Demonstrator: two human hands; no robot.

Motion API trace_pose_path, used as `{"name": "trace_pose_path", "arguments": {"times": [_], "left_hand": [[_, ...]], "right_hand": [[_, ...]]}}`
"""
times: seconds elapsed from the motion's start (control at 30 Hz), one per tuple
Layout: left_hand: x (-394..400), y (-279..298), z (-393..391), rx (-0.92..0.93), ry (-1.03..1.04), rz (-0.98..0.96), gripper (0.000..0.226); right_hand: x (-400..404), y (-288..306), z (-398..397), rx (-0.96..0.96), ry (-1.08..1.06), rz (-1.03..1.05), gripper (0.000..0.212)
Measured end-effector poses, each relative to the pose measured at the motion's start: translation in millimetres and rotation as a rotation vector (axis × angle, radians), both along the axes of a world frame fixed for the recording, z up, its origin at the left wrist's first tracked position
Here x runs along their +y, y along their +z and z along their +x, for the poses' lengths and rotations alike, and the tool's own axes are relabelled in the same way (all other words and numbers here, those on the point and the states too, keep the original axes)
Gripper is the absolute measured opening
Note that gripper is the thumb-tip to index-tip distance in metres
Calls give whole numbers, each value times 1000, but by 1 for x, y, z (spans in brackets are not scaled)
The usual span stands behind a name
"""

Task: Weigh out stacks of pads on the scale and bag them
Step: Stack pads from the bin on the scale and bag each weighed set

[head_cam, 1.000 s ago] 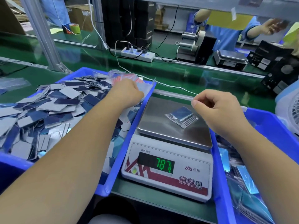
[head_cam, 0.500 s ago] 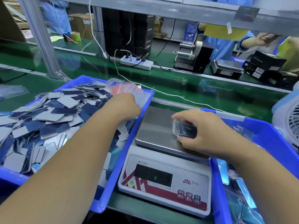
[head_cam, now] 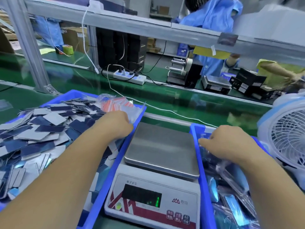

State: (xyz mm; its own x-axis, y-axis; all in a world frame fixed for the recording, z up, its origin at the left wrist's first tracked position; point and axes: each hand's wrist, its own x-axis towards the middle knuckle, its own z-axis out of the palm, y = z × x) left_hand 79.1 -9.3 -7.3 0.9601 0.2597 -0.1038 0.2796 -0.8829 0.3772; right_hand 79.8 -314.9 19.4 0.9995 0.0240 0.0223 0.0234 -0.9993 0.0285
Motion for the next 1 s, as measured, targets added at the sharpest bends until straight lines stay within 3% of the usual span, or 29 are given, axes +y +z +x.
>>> {"name": "trace_pose_path", "arguments": {"times": [0.13,0.27,0.47,0.57,0.8,0.87,1.0], "left_hand": [[1,-2,1,-20,6,9,14],[4,5,-4,-19,-5,51,21],[21,32,-25,216,-170,202,32],[33,29,-41,286,-197,305,42],[51,11,-51,262,-130,317,90],[54,7,-49,216,-111,286,89],[51,5,-43,101,-131,249,64]], "right_hand": [[12,-2,-2,-98,2,144,32],[24,-7,-6,-102,85,119,38],[46,-18,-13,-177,278,147,47],[53,-21,-16,-195,328,161,46],[58,-23,-20,-170,362,203,46],[59,-23,-20,-184,377,206,46],[58,-27,-19,-190,399,227,46]]}}
